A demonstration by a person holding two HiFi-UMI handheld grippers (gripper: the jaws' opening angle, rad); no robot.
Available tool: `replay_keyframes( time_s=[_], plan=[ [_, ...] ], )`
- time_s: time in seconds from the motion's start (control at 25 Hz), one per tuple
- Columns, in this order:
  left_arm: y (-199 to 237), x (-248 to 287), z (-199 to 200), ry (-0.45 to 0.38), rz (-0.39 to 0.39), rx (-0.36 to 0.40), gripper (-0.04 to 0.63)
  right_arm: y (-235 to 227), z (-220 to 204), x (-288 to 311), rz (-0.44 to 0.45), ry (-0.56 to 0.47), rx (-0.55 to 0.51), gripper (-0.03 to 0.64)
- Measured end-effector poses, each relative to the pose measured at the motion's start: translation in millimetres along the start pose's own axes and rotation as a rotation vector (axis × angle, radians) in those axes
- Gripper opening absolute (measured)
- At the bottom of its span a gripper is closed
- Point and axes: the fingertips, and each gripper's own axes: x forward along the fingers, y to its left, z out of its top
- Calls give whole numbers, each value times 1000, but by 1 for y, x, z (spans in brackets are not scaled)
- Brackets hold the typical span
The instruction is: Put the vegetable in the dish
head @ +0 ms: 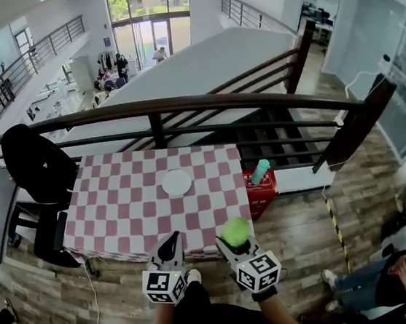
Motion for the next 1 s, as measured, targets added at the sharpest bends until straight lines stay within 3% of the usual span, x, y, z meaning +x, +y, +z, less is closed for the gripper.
replay_keyframes(
  time_s=[0.24,0.44,0.76,1.0],
  plan=[
    [82,70,22,-27,-11,-15,20,-44,36,85,-53,-3,13,144],
    [132,94,11,-1,-15,-54,20,-55,39,135,-42,27,20,143],
    [176,115,-20,84,-24,-70,20,-128,24,165,-125,112,57,143],
    [200,144,-55,129,-27,-136,20,-177,-4,205,-81,218,72,144]
  ],
)
